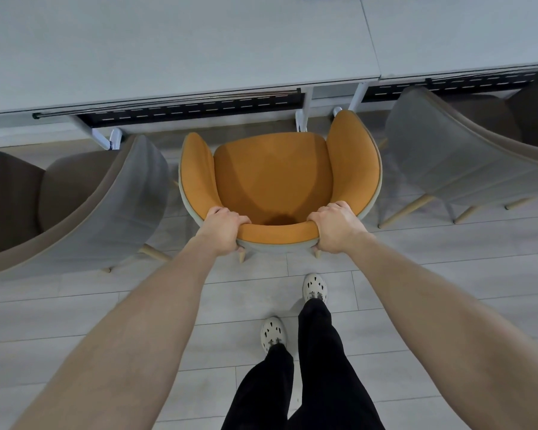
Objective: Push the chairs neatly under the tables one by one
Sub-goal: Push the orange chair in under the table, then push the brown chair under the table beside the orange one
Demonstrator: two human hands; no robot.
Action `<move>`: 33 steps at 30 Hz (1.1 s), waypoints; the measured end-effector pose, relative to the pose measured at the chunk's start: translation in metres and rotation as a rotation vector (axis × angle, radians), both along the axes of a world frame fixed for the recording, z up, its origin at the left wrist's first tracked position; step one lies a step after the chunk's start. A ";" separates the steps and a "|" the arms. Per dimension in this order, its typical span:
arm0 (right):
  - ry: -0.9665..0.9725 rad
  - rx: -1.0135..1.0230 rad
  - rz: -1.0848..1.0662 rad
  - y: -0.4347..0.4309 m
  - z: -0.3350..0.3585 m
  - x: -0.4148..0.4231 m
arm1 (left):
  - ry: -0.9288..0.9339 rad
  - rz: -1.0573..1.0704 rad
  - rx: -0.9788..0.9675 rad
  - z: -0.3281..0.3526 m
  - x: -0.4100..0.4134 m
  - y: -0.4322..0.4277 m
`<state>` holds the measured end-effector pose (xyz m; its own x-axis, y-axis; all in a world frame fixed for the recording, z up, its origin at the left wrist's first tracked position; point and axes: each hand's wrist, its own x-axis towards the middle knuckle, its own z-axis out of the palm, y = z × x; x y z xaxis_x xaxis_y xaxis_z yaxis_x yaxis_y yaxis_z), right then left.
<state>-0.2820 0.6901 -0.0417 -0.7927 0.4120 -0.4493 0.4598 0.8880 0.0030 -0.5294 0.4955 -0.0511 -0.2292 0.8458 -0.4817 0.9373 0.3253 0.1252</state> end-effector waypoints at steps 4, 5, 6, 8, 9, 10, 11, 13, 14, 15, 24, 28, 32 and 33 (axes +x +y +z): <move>-0.017 0.010 -0.021 -0.001 0.000 0.000 | 0.004 -0.009 -0.011 0.004 0.000 0.001; -0.018 0.009 -0.025 -0.002 0.002 -0.001 | 0.007 -0.013 -0.017 0.006 0.001 0.001; -0.010 0.008 -0.028 -0.004 0.003 -0.001 | 0.015 -0.015 -0.020 0.008 0.001 0.002; 0.004 -0.001 -0.038 -0.006 0.007 0.000 | 0.033 -0.021 -0.021 0.012 0.005 0.002; 0.008 -0.005 -0.045 -0.007 0.009 0.001 | 0.036 -0.024 -0.019 0.015 0.009 0.001; 0.010 -0.004 -0.047 -0.008 0.012 0.003 | 0.035 -0.021 -0.012 0.017 0.012 0.000; 0.015 -0.002 -0.045 -0.009 0.015 0.006 | 0.029 -0.012 -0.002 0.020 0.016 -0.001; 0.027 -0.019 -0.054 -0.012 0.026 0.012 | 0.010 0.014 0.011 0.029 0.024 -0.003; 0.043 -0.036 -0.067 -0.013 0.035 0.016 | -0.003 0.026 0.011 0.035 0.029 -0.002; 0.066 -0.056 -0.089 -0.013 0.044 0.020 | -0.016 0.033 0.009 0.042 0.035 -0.001; 0.156 -0.169 -0.471 0.011 0.096 0.096 | -0.116 -0.054 0.032 0.094 0.104 0.063; 0.137 -0.143 -0.542 0.048 0.099 0.150 | -0.102 -0.102 0.084 0.111 0.145 0.110; 0.151 -0.143 -0.572 0.097 0.090 0.219 | -0.080 -0.127 0.079 0.118 0.192 0.167; 0.148 -0.144 -0.577 0.110 0.090 0.237 | -0.078 -0.126 0.077 0.118 0.207 0.183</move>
